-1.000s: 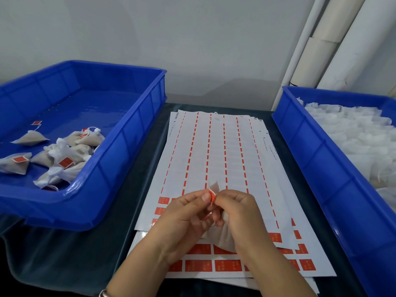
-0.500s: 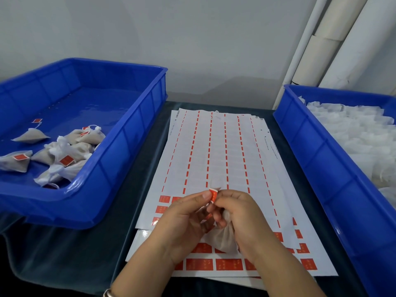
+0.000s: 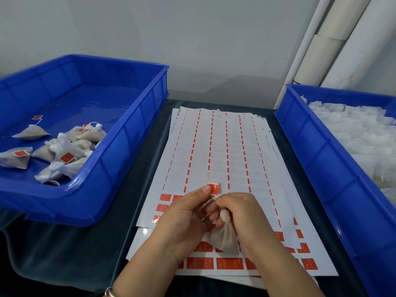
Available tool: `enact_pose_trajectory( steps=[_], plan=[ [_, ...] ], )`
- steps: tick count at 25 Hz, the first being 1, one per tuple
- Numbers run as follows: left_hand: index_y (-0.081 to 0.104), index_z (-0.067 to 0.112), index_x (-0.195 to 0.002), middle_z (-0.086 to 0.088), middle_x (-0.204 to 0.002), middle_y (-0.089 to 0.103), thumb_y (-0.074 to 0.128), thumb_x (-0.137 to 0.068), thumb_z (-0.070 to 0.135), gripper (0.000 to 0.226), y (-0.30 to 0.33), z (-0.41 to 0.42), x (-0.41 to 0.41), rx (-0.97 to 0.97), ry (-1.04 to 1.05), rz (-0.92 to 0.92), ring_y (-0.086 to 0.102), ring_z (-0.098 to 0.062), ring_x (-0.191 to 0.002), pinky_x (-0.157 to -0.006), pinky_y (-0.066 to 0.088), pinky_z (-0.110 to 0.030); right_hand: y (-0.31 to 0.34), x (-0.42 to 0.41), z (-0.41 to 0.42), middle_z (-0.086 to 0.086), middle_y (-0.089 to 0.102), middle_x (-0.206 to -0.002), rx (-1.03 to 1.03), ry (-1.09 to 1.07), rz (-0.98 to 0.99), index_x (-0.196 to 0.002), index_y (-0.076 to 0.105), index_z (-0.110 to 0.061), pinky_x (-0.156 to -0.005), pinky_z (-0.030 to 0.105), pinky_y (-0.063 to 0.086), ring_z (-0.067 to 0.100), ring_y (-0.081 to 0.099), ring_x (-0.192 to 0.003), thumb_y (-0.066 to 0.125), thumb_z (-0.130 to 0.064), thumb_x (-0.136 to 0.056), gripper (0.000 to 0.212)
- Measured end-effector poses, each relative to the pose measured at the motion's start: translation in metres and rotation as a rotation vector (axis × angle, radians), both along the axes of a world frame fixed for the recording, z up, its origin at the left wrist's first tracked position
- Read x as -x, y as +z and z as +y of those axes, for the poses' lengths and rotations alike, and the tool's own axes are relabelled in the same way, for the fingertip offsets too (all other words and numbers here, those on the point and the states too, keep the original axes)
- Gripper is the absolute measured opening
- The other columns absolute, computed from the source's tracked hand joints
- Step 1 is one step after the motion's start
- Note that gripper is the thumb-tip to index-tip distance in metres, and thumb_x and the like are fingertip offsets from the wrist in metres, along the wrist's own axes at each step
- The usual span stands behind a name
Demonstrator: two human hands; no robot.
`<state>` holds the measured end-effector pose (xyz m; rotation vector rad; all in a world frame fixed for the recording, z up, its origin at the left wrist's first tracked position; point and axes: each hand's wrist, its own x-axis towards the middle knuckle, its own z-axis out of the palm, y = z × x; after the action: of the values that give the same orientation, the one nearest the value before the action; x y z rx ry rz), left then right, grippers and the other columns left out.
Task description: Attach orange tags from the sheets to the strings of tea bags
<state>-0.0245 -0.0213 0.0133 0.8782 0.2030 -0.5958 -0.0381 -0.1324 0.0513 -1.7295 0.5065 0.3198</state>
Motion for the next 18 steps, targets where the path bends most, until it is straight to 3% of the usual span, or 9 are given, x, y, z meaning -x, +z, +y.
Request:
enact_pose_trajectory(
  steps=[2,4,6,10,12,14,18],
  plan=[
    [0.076,0.012,-0.080,-0.010,-0.083,0.071,0.069,-0.071,0.028,0.019,0.001,0.000,0.001,-0.094,0.032,-0.067,0.068,-0.020,-0.072,-0.069,0.052,-0.032,-0.008,0.003,-0.002,0.008,0.059,-0.059,0.018,-0.079,-0.134,-0.058,0.059,-0.012,-0.075,0.033,0.053,0.022,0.060,-0.062,0.051,-0.011,-0.094,0.036],
    [0.077,0.016,-0.086,-0.006,-0.094,0.073,0.066,-0.071,0.033,0.025,0.002,0.000,0.001,-0.226,0.081,-0.143,0.070,-0.019,-0.087,-0.080,0.052,-0.034,-0.012,0.011,-0.003,-0.008,0.068,-0.069,0.008,-0.073,-0.313,-0.070,0.063,-0.023,-0.061,0.016,0.054,0.010,0.067,-0.073,0.055,-0.024,-0.092,0.024],
    [0.076,0.027,-0.084,0.005,-0.092,0.074,0.063,-0.066,0.043,0.028,0.007,0.000,0.002,-0.413,0.127,-0.205,0.069,-0.015,-0.091,-0.085,0.053,-0.033,-0.012,0.013,-0.005,-0.026,0.066,-0.071,0.066,-0.057,-0.438,-0.072,0.063,-0.030,-0.054,0.003,0.045,-0.007,0.063,-0.075,0.062,-0.033,-0.086,0.015],
    [0.076,0.032,-0.076,0.016,-0.083,0.072,0.061,-0.059,0.049,0.028,0.018,-0.001,0.004,-0.579,0.182,-0.297,0.066,-0.010,-0.087,-0.078,0.051,-0.026,-0.010,0.008,-0.006,-0.032,0.063,-0.064,0.201,-0.071,-0.557,-0.068,0.060,-0.042,-0.057,-0.002,0.042,-0.007,0.064,-0.072,0.068,-0.031,-0.081,0.019],
    [0.074,0.029,-0.077,0.018,-0.078,0.071,0.064,-0.068,0.045,0.020,0.022,0.000,0.002,-0.674,0.170,-0.396,0.066,-0.005,-0.079,-0.075,0.052,-0.023,-0.008,0.008,-0.007,-0.037,0.061,-0.063,0.232,-0.041,-0.594,-0.071,0.059,-0.045,-0.060,-0.003,0.041,-0.011,0.063,-0.075,0.065,-0.027,-0.083,0.023],
    [0.069,0.030,-0.076,0.020,-0.073,0.068,0.065,-0.080,0.034,0.007,0.033,0.003,-0.001,-0.791,0.115,-0.541,0.064,0.003,-0.073,-0.063,0.050,-0.012,-0.004,0.008,-0.009,-0.040,0.059,-0.064,0.243,-0.031,-0.623,-0.071,0.059,-0.046,-0.060,-0.003,0.041,-0.016,0.060,-0.077,0.064,-0.027,-0.083,0.023],
    [0.066,0.033,-0.075,0.019,-0.073,0.066,0.064,-0.084,0.027,0.011,0.075,0.017,-0.011,-0.928,0.088,-0.715,0.060,0.000,-0.064,-0.049,0.046,-0.012,0.011,0.007,-0.015,-0.030,0.068,-0.077,0.128,-0.023,-0.645,-0.078,0.065,-0.043,-0.063,0.003,0.048,-0.007,0.065,-0.077,0.065,-0.026,-0.082,0.017]
  ],
)
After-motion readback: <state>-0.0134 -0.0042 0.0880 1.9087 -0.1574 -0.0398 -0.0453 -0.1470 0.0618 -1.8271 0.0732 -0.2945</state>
